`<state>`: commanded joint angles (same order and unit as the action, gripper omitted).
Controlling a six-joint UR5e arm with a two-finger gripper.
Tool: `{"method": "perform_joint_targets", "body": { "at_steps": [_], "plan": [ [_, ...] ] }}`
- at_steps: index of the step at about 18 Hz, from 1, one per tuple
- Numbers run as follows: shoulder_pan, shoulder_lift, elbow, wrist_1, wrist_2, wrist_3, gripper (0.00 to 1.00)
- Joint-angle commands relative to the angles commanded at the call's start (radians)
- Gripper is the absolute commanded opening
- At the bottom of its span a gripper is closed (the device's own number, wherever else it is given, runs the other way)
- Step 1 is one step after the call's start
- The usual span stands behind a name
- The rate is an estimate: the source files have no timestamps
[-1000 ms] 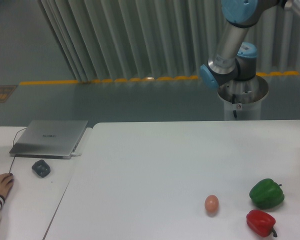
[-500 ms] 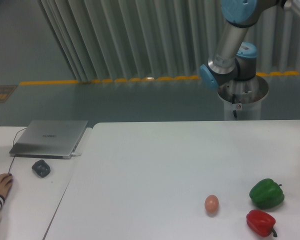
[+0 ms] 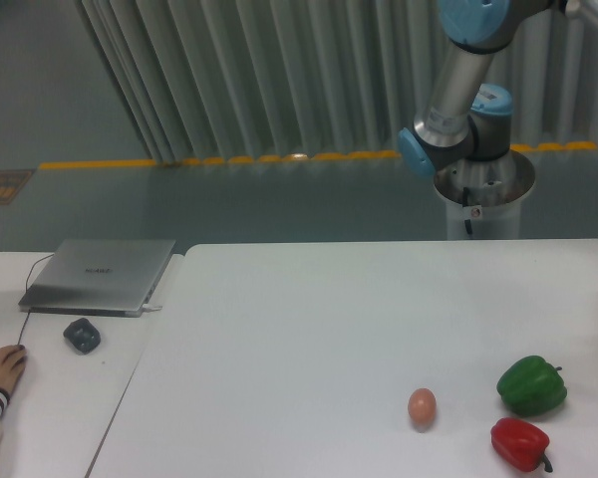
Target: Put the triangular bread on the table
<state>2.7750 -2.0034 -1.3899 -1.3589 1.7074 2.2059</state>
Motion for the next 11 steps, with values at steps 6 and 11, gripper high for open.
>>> {"method": "perform_joint_targets", "body": {
  "at_steps": [6, 11],
  "plan": [
    [-0.020, 0.017, 0.058, -0.089, -0.106, -0.064, 0.02],
    [-0.073, 0.031, 0.077, -0.103, -0.236, -0.271, 0.02]
  ]
}}
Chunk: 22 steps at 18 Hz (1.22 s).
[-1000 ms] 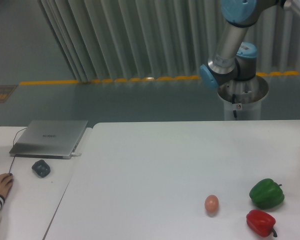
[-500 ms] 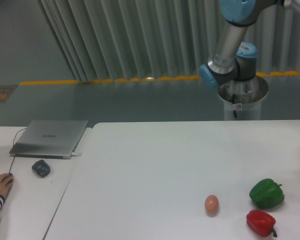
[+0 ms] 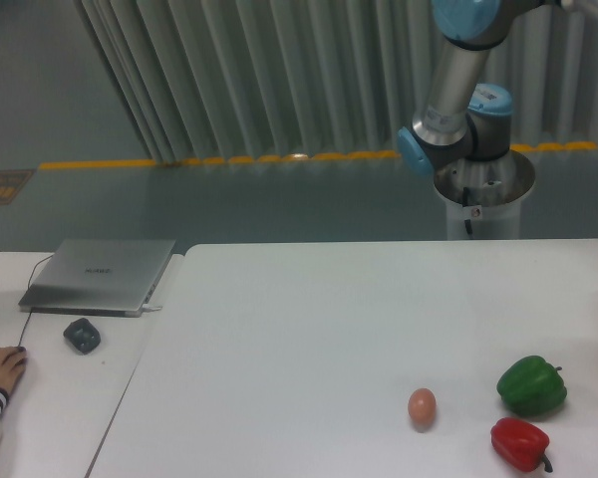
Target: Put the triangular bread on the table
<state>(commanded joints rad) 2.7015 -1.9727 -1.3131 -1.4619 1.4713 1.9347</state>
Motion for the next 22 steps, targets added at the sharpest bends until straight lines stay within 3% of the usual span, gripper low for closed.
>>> {"method": "perform_joint_targets", "body": {
  "at_steps": [10, 14, 17, 22],
  "plan": [
    [-0.126, 0.003, -0.015, 0.032, -0.072, -0.367, 0.02],
    [-0.163, 0.006, -0.081, 0.032, -0.060, -0.384, 0.03],
    [-0.161, 0.018, -0.087, -0.029, -0.040, -0.372, 0.03],
    [-0.177, 0.031, -0.104, -0.055, 0.113, -0.277, 0.03]
  ]
}}
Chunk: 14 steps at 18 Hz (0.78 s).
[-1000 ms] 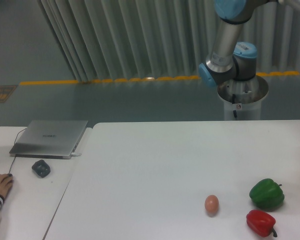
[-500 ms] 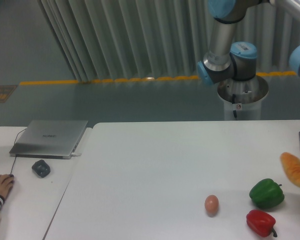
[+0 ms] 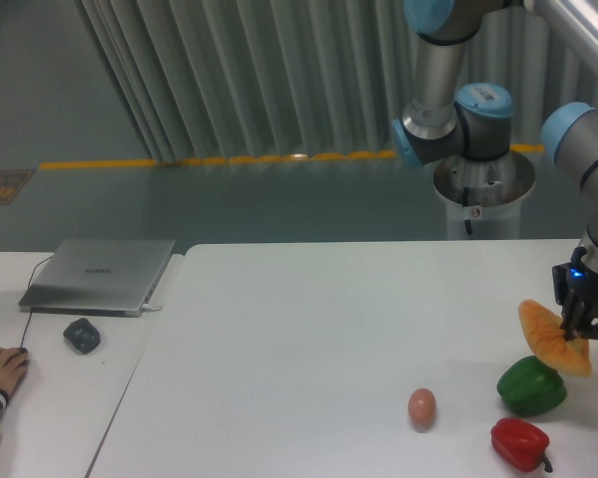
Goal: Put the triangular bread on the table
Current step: 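Bring the gripper holding the orange triangular bread back over the table, then lower the held bread onto the table beside the green pepper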
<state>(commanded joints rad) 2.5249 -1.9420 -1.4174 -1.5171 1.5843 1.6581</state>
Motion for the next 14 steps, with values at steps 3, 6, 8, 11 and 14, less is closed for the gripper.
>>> {"method": "perform_joint_targets", "body": {
  "at_steps": [3, 6, 8, 11, 14],
  "plan": [
    [-0.020, 0.003, -0.037, 0.012, 0.068, 0.011, 0.03],
    [-0.058, 0.003, -0.060, 0.017, 0.161, 0.011, 0.06],
    [-0.063, 0.002, -0.069, 0.041, 0.171, 0.011, 0.13],
    [-0.063, -0.002, -0.075, 0.060, 0.169, 0.012, 0.64],
    [-0.064, -0.003, -0.077, 0.090, 0.171, 0.011, 1.00]
  ]
}}
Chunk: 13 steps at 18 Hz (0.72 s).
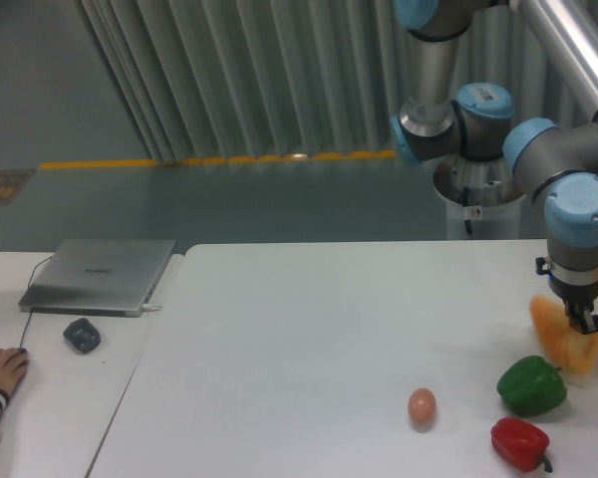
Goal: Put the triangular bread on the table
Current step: 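Lower the held bread onto the table beside the green pepper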
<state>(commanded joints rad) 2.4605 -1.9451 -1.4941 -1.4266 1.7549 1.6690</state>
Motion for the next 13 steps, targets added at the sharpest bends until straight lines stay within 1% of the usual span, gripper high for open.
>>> {"method": "perform_joint_targets", "body": {
  "at_steps": [5, 6, 7, 8, 9, 10, 12, 13],
  "plan": [
    [0.000, 0.009, 0.009, 0.011, -0.012, -0.018, 1.00],
    [-0.005, 0.011, 0.011, 0.055, -0.029, -0.020, 1.00],
    [-0.008, 0.017, 0.008, 0.111, -0.056, -0.018, 1.00],
    [-0.008, 0.021, 0.006, 0.155, -0.087, -0.017, 1.00],
    [-0.008, 0.023, 0.006, 0.184, -0.115, -0.018, 1.00],
    [-0.008, 0.023, 0.006, 0.228, -0.127, -0.017, 1.00],
    [-0.008, 0.014, 0.006, 0.351, -0.129, -0.009, 1.00],
    [-0.011, 0.006, 0.006, 0.392, -0.130, -0.011, 1.00]
  ]
}}
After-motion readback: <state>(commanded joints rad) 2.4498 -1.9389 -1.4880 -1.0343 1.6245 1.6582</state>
